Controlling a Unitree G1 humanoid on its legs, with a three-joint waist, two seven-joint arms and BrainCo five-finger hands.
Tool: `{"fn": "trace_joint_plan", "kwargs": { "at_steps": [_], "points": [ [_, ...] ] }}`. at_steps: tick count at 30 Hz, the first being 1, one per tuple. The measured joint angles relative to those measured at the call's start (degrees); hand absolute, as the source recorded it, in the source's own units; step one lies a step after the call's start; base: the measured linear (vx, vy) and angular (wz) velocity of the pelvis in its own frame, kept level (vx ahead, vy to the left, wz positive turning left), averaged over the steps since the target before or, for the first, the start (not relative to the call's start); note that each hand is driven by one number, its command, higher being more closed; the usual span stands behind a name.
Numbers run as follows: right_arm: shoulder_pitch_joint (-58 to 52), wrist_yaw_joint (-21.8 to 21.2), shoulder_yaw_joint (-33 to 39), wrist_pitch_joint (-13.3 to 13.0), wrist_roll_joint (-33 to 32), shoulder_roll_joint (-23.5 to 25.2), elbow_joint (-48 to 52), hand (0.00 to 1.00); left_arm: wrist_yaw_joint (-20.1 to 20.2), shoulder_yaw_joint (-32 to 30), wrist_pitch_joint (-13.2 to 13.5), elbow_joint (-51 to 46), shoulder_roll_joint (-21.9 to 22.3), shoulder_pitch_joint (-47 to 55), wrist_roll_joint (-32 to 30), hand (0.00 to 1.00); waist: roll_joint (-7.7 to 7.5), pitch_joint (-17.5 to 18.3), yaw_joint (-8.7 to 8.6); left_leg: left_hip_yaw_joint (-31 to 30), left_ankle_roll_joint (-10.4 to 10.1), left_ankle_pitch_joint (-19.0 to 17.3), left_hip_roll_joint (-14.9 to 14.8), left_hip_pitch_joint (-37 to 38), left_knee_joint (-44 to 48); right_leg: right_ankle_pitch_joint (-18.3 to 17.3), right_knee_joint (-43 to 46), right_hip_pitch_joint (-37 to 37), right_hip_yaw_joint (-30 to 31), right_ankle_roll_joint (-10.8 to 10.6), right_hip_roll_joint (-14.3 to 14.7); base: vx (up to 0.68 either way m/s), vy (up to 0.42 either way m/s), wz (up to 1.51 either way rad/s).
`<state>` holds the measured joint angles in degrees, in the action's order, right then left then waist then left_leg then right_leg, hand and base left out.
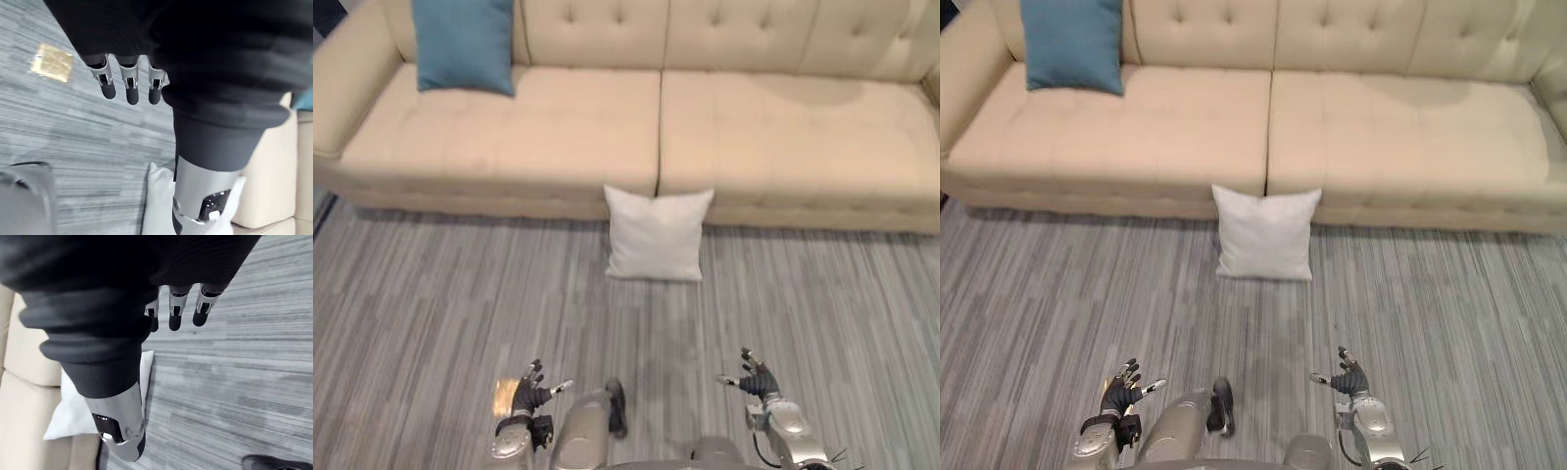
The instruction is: Pick up cushions and gather them together orderly.
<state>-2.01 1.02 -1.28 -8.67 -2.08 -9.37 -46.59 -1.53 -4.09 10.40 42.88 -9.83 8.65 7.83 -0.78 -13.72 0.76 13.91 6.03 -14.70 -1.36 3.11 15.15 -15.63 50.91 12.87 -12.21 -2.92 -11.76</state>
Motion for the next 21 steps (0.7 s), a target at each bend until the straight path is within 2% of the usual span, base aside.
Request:
{"fn": "trace_joint_plan", "kwargs": {
  "at_steps": [1, 2, 3, 4, 5, 6, 7, 8, 9, 10, 11, 12, 14, 15, 17, 18, 19, 21],
  "points": [
    [0.0, 0.0, -0.1, 0.0, 0.0, 0.0, 0.0, 0.0, 0.0, 0.0, 0.0, 0.0, 0.0, -0.3, 0.0, 0.0, 0.43, -0.2, -0.09, -0.1, 0.0, 0.0, -0.1, 1.3, -1.0, -0.3, -3.5, 1.6, -1.5, 0.3, 0.5, 0.47, -0.008, 0.37],
    [0.0, 0.0, -0.2, 0.0, 0.0, -0.2, 0.0, 0.0, 0.0, 0.0, 0.0, 0.3, 0.0, -1.4, 0.0, 0.0, -0.12, -0.1, -0.26, -0.5, -0.1, 0.0, -0.7, 2.9, -1.9, 0.3, -12.7, 4.0, -3.7, 0.1, 1.8, 0.48, -0.08, 0.47],
    [-0.6, 0.1, -0.1, 0.1, 0.0, -0.3, 0.0, 0.0, 0.0, 0.1, 0.0, 0.5, -0.2, -2.4, 0.0, 0.0, -0.37, -0.1, -0.67, -1.4, -0.9, 0.0, -0.9, 4.3, -2.9, 3.3, -23.8, 5.1, -4.2, -0.1, 3.3, 0.58, -0.106, 0.59],
    [-0.9, 0.0, -0.1, 0.1, 0.0, -0.2, 0.0, 0.0, 0.0, 0.2, 0.1, 0.6, -0.1, -2.6, 0.0, 0.0, -0.47, 0.0, -1.1, -1.8, -2.3, -0.4, -1.2, 5.1, -3.3, 5.9, -29.6, 5.2, -3.7, -0.3, 4.1, 0.6, -0.154, 0.82],
    [-1.6, 0.0, -0.1, 0.2, 0.1, -0.1, 0.0, 0.0, 0.0, 0.7, 0.1, 0.8, -0.2, -2.5, -0.1, 0.0, -1.29, 0.3, -1.68, -2.4, -5.7, -2.2, -1.3, 7.0, -3.7, 12.1, -38.5, 5.0, -2.3, 0.0, 5.3, 0.53, -0.18, 0.82],
    [-2.7, 0.0, -0.2, 0.2, 0.3, 0.0, -0.2, 0.0, 0.1, 1.6, 0.0, 2.1, -0.2, -2.4, -0.2, 0.0, -1.95, 0.5, -1.77, -3.4, -8.4, -3.9, -1.5, 9.0, -2.9, 21.1, -37.5, 4.8, 0.2, 3.2, 5.8, 0.56, -0.211, 0.74],
    [-2.9, -0.1, -0.2, 0.4, 0.4, -0.3, -0.5, 0.0, 0.1, 1.7, -0.1, 3.0, 0.6, -2.6, -0.2, 0.0, -1.26, 0.5, -1.93, -3.9, -8.8, -4.1, -2.3, 9.3, -1.4, 20.5, -35.1, 4.8, 0.1, 3.7, 5.9, 0.56, -0.22, 0.39],
    [-2.9, -0.1, -0.2, 0.4, 0.4, -0.3, -0.2, 0.0, 0.2, 1.7, 0.0, 3.2, 1.0, -2.1, -0.3, 0.0, -0.18, 1.2, -1.69, -4.4, -10.6, -3.2, -4.7, 7.3, 4.0, 18.3, -33.6, 4.6, -0.9, 4.5, 6.8, 0.54, -0.233, 0.14],
    [-2.3, -0.1, -0.1, 0.3, 0.4, -0.5, 0.3, 0.0, 0.2, 1.6, 0.0, 3.2, 1.6, -1.8, -0.7, 0.0, 0.65, 1.1, -1.53, -4.8, -13.3, -1.6, -6.5, 3.2, 13.4, 17.0, -34.4, 3.1, -1.5, 5.4, 8.2, 0.53, -0.231, 0.04],
    [-2.1, -0.1, -0.1, 0.2, 0.4, -0.6, 0.5, 0.0, 0.2, 1.4, -0.1, 3.3, 2.1, -1.9, -0.7, 0.0, 1.09, 1.0, -1.43, -5.0, -14.3, 0.4, -8.0, 0.1, 19.4, 16.7, -35.7, 1.8, -1.8, 5.8, 9.0, 0.5, -0.23, -0.02],
    [-1.9, -0.1, -0.2, 0.2, 0.4, -0.7, 0.7, 0.0, 0.2, 1.3, -0.1, 3.4, 2.5, -1.8, -0.7, 0.0, 1.4, 0.9, -1.26, -5.4, -14.9, 1.3, -10.3, -3.4, 27.4, 16.5, -37.9, -0.8, -1.9, 6.2, 10.2, 0.46, -0.179, -0.09],
    [-1.9, 0.0, -0.1, 0.2, 0.4, -0.7, 0.7, 0.0, 0.2, 1.4, -0.1, 4.0, 3.1, -1.9, -0.7, 0.0, 1.35, 0.9, -1.08, -4.7, -14.1, 0.8, -11.9, -5.5, 32.4, 16.4, -40.7, -4.7, -2.0, 6.3, 11.1, 0.52, -0.163, -0.13],
    [-2.0, 0.1, 0.9, 0.0, 0.2, -0.8, 1.0, 0.0, 0.3, 1.5, 0.0, 3.9, 4.5, -2.0, -0.7, 0.0, 1.16, 0.9, -0.64, -1.8, -12.6, -0.1, -12.6, -7.0, 31.2, 16.4, -43.8, -9.4, -1.2, 6.3, 11.2, 0.38, -0.075, -0.23],
    [-1.8, 0.2, 1.8, 0.0, -0.2, -1.1, 1.5, 0.0, 0.3, 1.6, 0.1, 3.7, 5.0, -2.3, -0.7, 0.0, 1.28, 0.9, 0.02, -0.8, -11.7, -0.6, -12.2, -8.6, 26.9, 16.4, -45.2, -10.6, 0.0, 6.3, 11.1, 0.28, 0.016, -0.45],
    [-1.1, 0.3, 2.6, -0.1, -0.2, -1.2, 1.5, 0.0, 0.2, 1.6, 0.1, 3.8, 4.9, -2.7, -0.7, 0.0, 1.48, 0.9, 0.15, -1.5, -11.5, -0.7, -11.4, -10.9, 17.0, 16.4, -46.0, -10.6, 1.4, 6.1, 11.1, 0.22, 0.071, -0.49],
    [-1.1, 0.3, 2.7, -0.1, -0.2, -1.3, 1.5, 0.0, 0.2, 1.6, 0.1, 3.9, 4.9, -2.7, -0.7, 0.0, 1.77, 0.9, 0.11, -1.9, -12.5, 0.7, -10.8, -11.1, 10.7, 16.2, -46.2, -10.6, 2.0, 5.0, 11.2, 0.15, 0.14, -0.47],
    [-1.4, 0.3, 3.1, -0.1, -0.2, -1.5, 1.4, 0.0, 0.3, 1.9, 0.0, 3.9, 4.9, -2.7, -0.7, 0.0, 2.86, 0.7, 0.13, -3.1, -11.9, 5.2, -10.6, -11.1, 4.8, 15.7, -46.0, -10.7, 3.1, 3.9, 12.1, 0.17, 0.177, -0.54],
    [-2.5, 0.1, 3.0, 0.1, -0.1, -0.7, 2.1, 0.0, 0.2, 1.8, 0.1, 4.5, 4.4, -3.2, -0.7, 0.0, 2.14, 0.8, 0.14, -1.4, -11.9, 5.2, -9.3, -9.8, 3.3, 15.5, -46.4, -10.6, 4.8, 1.9, 10.5, 0.13, 0.154, -0.36]
  ]
}}
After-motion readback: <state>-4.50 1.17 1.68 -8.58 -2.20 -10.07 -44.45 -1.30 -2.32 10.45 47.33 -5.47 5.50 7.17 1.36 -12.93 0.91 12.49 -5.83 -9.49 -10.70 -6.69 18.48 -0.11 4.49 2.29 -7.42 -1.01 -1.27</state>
